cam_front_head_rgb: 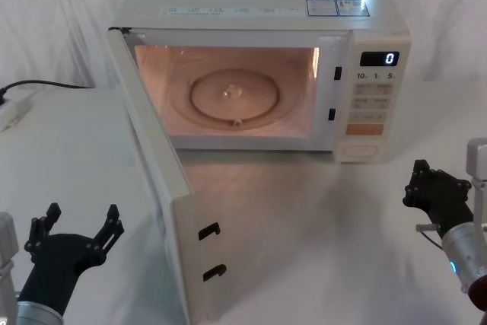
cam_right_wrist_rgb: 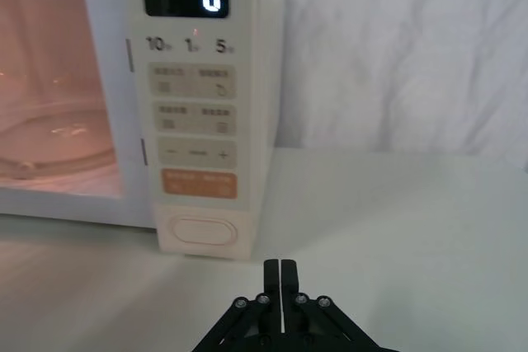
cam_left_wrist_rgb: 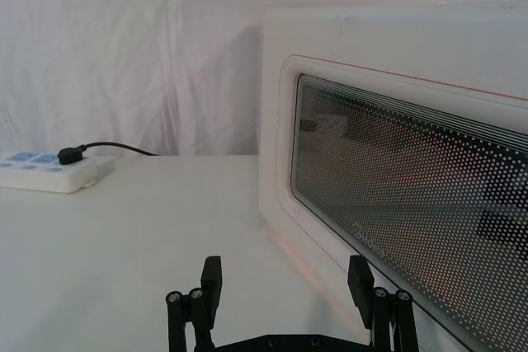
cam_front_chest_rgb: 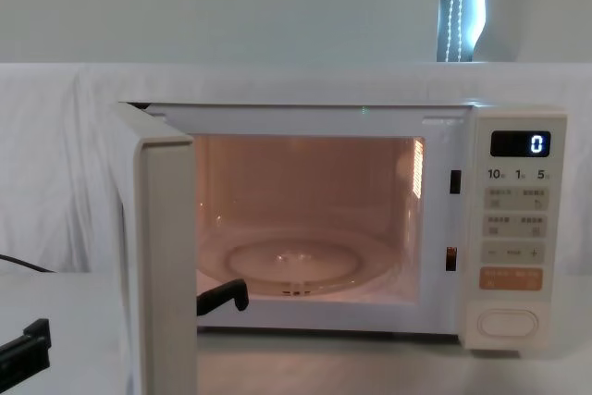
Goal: Press the button to open the microwave door with one hand; close the microwave door with the other hand.
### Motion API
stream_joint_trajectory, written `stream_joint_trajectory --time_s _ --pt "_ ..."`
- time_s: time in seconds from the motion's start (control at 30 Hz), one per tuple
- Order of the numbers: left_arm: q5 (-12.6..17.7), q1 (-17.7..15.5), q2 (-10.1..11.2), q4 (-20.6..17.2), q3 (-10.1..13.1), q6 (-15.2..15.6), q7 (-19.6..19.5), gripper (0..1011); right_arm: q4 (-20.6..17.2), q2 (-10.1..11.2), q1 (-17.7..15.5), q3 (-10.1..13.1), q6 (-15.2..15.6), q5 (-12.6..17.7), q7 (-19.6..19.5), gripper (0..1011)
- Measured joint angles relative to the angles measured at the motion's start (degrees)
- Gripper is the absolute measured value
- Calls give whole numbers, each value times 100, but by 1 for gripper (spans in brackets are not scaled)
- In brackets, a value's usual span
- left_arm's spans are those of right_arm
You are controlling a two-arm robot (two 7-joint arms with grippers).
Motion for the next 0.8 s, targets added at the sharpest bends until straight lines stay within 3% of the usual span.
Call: stream_joint_trajectory --time_s 0.3,0.4,0.5,0.8 --pt "0 0 0 0 0 0 0 1001 133 -6 21 145 -51 142 -44 221" --pt "0 0 0 0 0 0 0 1001 150 -10 2 182 -88 166 -68 357" --pt "0 0 0 0 0 0 0 1001 161 -15 -13 207 -117 187 -82 412" --pt "0 0 0 0 0 0 0 1001 163 -22 -25 222 -134 201 -89 700"
